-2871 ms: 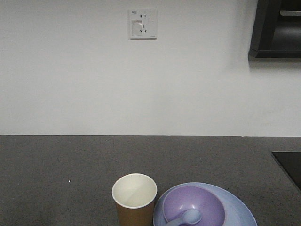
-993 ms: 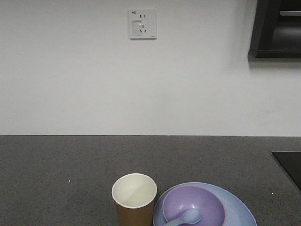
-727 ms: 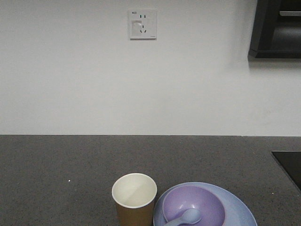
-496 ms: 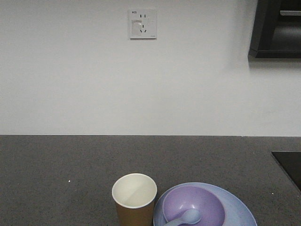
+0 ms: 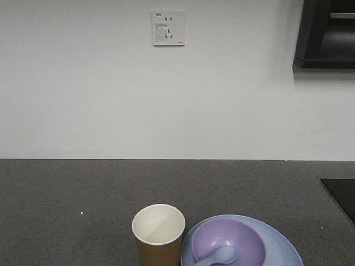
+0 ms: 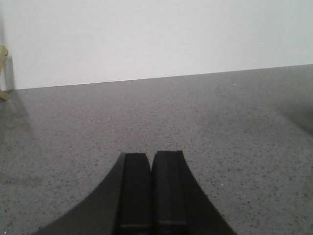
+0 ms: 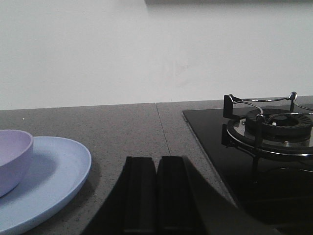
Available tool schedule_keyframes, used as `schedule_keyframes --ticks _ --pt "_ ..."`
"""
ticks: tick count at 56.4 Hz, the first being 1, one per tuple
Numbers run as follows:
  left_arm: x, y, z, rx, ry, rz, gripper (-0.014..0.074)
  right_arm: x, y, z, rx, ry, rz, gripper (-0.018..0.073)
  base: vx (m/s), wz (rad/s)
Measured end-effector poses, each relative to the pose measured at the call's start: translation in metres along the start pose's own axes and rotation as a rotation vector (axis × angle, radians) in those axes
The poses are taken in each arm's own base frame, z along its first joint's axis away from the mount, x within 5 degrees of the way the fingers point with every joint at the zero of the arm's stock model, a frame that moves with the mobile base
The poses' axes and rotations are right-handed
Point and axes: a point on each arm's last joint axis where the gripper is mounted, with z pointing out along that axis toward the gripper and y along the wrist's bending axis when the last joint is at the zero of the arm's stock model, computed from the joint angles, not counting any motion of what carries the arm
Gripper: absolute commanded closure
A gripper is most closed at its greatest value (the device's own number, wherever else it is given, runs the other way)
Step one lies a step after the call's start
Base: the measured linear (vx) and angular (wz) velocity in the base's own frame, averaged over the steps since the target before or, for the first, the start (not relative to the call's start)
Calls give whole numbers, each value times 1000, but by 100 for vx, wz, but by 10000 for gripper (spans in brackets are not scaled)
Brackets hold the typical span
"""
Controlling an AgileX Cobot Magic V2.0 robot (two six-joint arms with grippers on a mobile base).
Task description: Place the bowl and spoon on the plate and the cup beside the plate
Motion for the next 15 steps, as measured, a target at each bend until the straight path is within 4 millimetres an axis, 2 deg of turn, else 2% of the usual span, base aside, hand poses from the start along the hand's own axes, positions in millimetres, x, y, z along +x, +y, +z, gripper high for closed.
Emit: schedule_keyframes --ticks 15 --pt "0 0 0 0 0 0 600 0 0 0 0 0 2 571 0 0"
